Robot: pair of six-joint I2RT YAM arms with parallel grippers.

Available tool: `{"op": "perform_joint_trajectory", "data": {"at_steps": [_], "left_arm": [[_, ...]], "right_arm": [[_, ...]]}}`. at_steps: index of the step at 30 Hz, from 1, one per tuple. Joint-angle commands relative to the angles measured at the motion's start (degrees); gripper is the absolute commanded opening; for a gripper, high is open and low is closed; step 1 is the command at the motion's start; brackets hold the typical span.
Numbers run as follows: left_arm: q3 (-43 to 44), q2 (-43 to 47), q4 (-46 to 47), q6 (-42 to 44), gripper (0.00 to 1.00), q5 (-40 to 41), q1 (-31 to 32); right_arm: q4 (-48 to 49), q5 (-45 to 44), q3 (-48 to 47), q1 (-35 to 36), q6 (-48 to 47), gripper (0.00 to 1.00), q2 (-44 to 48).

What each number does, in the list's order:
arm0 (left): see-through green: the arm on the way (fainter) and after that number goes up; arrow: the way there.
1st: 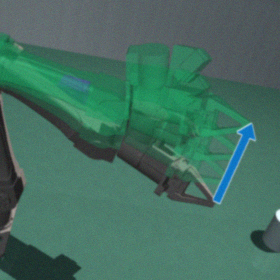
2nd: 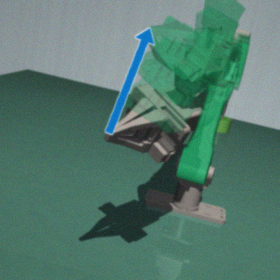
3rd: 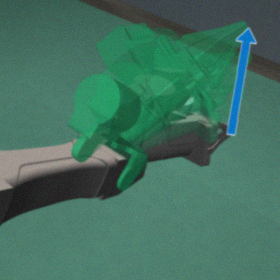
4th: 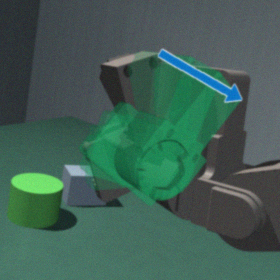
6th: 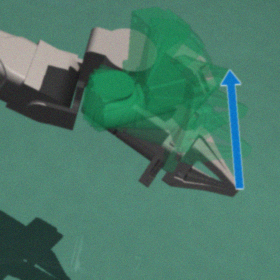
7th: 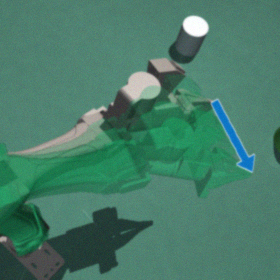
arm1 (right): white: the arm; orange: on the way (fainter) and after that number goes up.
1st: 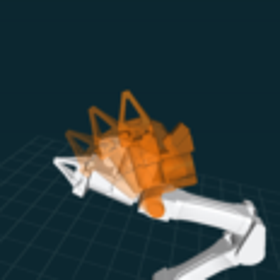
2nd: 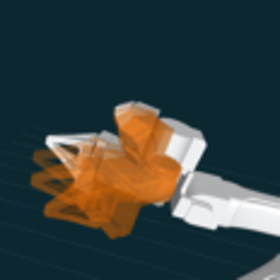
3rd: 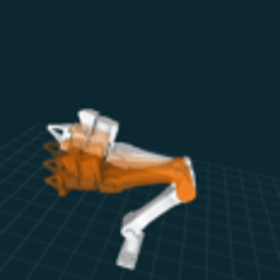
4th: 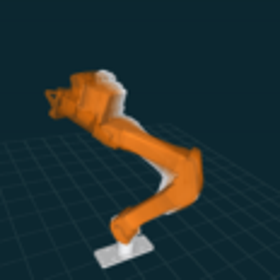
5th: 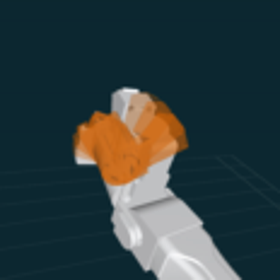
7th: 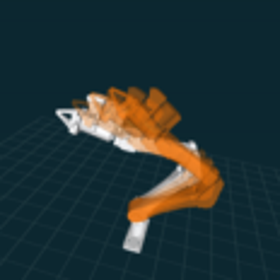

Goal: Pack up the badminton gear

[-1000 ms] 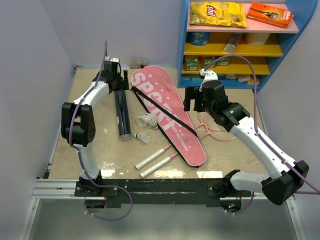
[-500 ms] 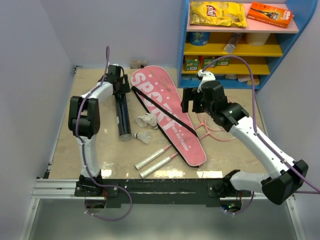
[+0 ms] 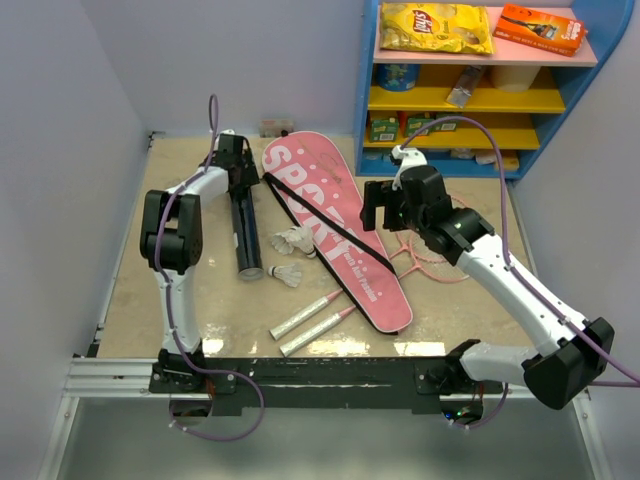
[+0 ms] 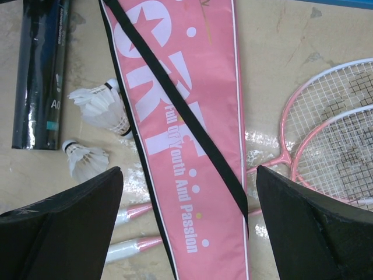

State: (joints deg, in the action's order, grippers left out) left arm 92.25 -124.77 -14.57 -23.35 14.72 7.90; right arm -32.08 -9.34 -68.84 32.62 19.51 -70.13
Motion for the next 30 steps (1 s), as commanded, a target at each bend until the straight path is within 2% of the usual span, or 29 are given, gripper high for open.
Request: {"op": "perform_joint_trajectory", "data": {"at_steps": [1, 7, 13, 16, 19, 21, 25, 30], "left_arm": [[0.6, -0.7, 3.8, 1.3, 0.82, 1.4, -0.1], [1.2, -2.9, 4.9, 5.2, 0.73, 1.3, 0.5], [0.0, -2.8, 6.2, 8.1, 0.56, -0.5, 1.1], [-0.8, -1.7, 6.0, 9.4, 0.37, -0.3, 1.6], [-1.7, -0.7, 5.7, 9.7, 0.23, -0.6, 1.5], [-1.9, 0.8, 5.0, 9.9, 0.18, -0.8, 1.6], [-4.3, 8.4, 5.2, 10.0, 0.12, -3.3, 1.6], [-5.7, 16.0, 1.7, 10.7, 0.12, -7.1, 1.9]], "right_arm": [[1.8, 2.0, 0.4, 0.2, 0.5, 0.99, -0.4], [2.3, 2.6, 0.9, 0.1, 1.0, 0.99, -1.0], [2.4, 3.1, 1.1, 0.1, 1.1, 0.99, -1.2], [2.4, 3.5, 1.2, 0.1, 1.1, 0.99, -1.0], [2.6, 4.2, 1.6, 0.1, 1.1, 0.99, -0.5], [2.5, 5.0, 1.5, 0.1, 1.2, 0.99, -0.3], [2.4, 5.6, 1.5, 0.1, 1.3, 0.99, 1.3], [-0.4, 6.6, -0.2, 0.2, 1.1, 0.99, 3.0]]}}
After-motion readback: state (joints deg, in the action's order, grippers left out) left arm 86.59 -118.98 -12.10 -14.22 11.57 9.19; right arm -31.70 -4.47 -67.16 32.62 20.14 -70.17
